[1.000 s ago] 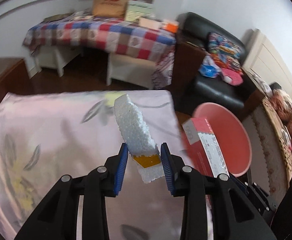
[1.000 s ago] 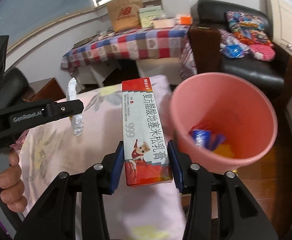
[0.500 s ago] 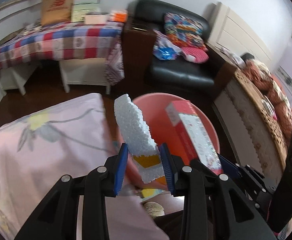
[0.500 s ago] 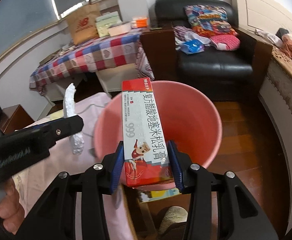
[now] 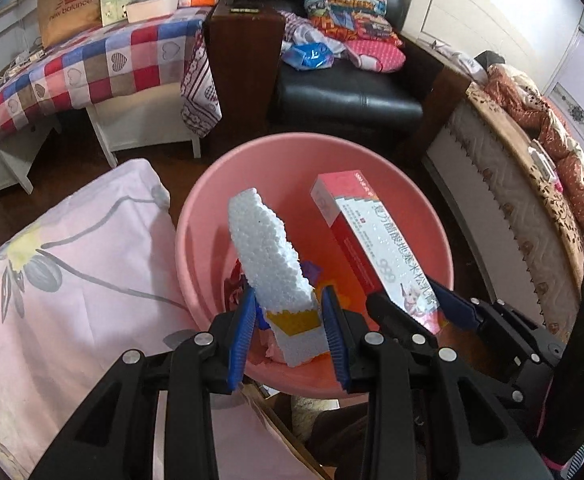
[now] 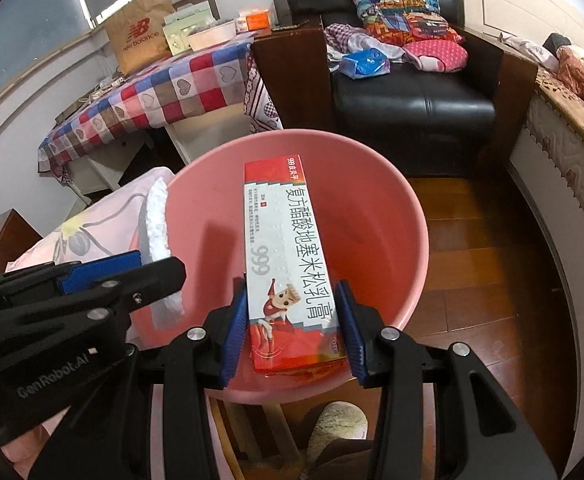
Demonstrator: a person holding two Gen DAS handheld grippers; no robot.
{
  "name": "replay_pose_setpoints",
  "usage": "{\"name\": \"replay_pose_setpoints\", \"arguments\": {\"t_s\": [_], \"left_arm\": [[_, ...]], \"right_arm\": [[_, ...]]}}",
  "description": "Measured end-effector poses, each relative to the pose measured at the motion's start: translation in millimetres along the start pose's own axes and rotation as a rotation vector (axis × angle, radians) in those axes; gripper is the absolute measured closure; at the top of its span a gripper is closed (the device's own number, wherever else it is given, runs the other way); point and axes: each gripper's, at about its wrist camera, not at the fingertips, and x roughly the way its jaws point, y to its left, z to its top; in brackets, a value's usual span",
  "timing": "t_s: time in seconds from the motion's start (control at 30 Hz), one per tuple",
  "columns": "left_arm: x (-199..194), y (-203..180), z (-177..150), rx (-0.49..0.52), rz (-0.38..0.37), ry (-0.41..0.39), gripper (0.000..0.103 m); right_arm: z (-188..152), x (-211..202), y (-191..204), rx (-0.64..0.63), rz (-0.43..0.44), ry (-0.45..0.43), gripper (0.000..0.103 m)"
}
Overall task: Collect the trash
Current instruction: 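Carry the foam block and medicine box with both grippers over the pink bin, then open the right gripper to drop the medicine box into the bin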
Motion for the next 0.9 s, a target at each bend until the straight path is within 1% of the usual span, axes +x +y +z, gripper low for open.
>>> {"name": "replay_pose_setpoints", "arguments": {"t_s": [0.3, 0.6, 0.73, 0.9], "left_arm": [[17.9, 3.0, 2.8, -0.009, 0.015, 0.033, 0.069], [25.7, 0.0, 3.0, -0.018, 0.023, 0.051, 0.068], [26.2, -0.5, 3.5, -0.021, 0.022, 0.051, 0.068], [20.4, -2.7, 4.7, 0.006, 0.033, 0.027, 0.068]], "right_arm": [[0.8, 11.8, -0.6, -0.012, -0.02, 0.024, 0.059], [0.2, 16.6, -1.2, -0.023, -0.041, 0.029, 0.059], [0.7, 17.1, -2.3, -0.018, -0.039, 0.03, 0.059], [1.1, 13.9, -4.3, -0.015, -0.035, 0.026, 0.059]]}}
